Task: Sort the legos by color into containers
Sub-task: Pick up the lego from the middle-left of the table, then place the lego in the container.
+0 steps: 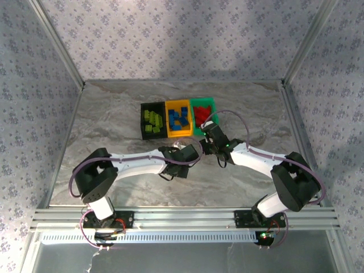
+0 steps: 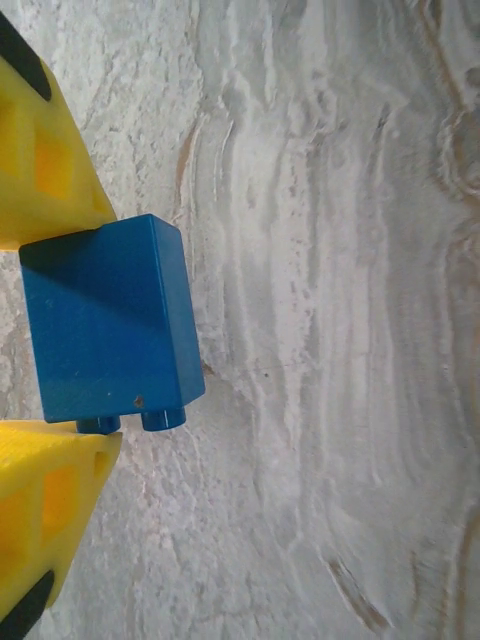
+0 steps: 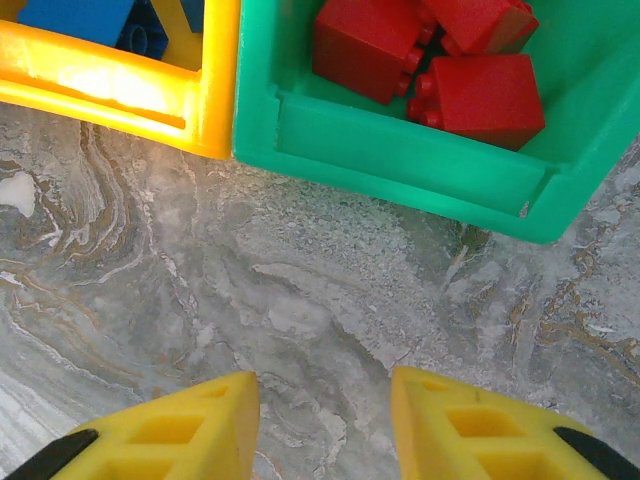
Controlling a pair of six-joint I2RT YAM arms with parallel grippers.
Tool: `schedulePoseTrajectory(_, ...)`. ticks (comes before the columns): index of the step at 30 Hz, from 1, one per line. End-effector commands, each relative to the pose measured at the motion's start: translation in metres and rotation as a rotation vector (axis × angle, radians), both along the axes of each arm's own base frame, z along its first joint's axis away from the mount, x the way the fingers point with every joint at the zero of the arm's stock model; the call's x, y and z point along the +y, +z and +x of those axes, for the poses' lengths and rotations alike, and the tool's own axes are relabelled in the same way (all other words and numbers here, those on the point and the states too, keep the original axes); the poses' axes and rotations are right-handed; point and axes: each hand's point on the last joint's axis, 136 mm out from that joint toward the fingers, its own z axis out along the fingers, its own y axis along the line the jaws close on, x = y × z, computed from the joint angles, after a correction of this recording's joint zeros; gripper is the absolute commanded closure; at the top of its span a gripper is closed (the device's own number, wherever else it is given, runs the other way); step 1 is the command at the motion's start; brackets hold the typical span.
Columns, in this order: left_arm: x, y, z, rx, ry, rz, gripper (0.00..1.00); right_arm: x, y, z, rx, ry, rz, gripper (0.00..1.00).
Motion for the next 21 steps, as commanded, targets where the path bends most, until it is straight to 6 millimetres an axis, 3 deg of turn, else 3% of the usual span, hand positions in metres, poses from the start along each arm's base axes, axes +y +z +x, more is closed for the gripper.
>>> schedulePoseTrajectory(1,0.006,0.018,0.009,-0.063,0.034,-0.021,0.66,-0.001,-0.003,-0.001,0.008,-0.012,-0.001,0.59)
schedulePoseTrajectory(7,0.012,0.049,0.031,-0.154,0.057,-0.056,0.66,0.000,-0.002,-0.001,0.007,-0.011,0.002,0.59)
schedulePoseTrajectory(17,0.021,0.103,0.100,-0.251,0.099,-0.125,0.65,0.001,-0.001,-0.001,0.002,-0.009,0.004,0.59)
schedulePoseTrajectory(21,0.024,0.115,0.128,-0.232,0.097,-0.169,0.65,0.001,-0.001,-0.002,0.001,-0.009,0.006,0.59)
